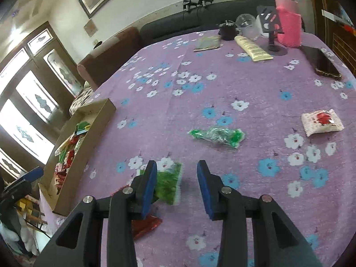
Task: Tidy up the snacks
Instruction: 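Grasp the green triangular packet with the right gripper while the left gripper grasps the red packet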
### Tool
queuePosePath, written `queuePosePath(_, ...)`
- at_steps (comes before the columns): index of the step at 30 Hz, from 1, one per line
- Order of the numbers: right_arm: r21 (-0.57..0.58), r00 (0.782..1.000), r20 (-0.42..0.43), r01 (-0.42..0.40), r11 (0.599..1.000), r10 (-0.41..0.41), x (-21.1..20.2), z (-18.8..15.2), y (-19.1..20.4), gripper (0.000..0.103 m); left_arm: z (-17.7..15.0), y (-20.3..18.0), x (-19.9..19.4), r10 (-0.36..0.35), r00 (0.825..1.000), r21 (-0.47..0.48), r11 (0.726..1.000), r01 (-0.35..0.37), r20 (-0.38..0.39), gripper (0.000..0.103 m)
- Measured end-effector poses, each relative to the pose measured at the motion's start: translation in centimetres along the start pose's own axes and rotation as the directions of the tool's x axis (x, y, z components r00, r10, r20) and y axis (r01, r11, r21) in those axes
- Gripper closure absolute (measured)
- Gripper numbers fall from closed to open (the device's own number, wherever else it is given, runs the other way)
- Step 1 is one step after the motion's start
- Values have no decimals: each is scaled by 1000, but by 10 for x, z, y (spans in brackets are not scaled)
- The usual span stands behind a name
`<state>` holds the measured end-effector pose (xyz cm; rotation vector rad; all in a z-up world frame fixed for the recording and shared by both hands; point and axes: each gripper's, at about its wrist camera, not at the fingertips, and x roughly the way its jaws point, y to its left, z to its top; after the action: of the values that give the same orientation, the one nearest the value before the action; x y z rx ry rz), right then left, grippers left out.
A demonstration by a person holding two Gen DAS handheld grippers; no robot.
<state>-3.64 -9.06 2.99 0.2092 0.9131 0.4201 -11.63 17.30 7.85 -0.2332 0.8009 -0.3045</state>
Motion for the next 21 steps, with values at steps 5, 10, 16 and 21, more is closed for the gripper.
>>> queuePosePath(5,-52,1000,-30,-9,999,8,5,-10,16,47,-5,-14,17,-46,998,18,999,46,-39,19)
queuePosePath(10,-133,997,-47,52,990,-59,22,-19,34,46,-15,-30,35,-68,993,57,996,73,-93,19)
queuePosePath(16,-178,993,-16,111,978,-115,24,-28,36,66,-21,-36,49,-72,989,57,995,80,-132,19)
queuePosePath(21,-97,995,23,98,991,-96,19,-23,17,67,-24,-45,68,-68,983,67,995,80,-169,19)
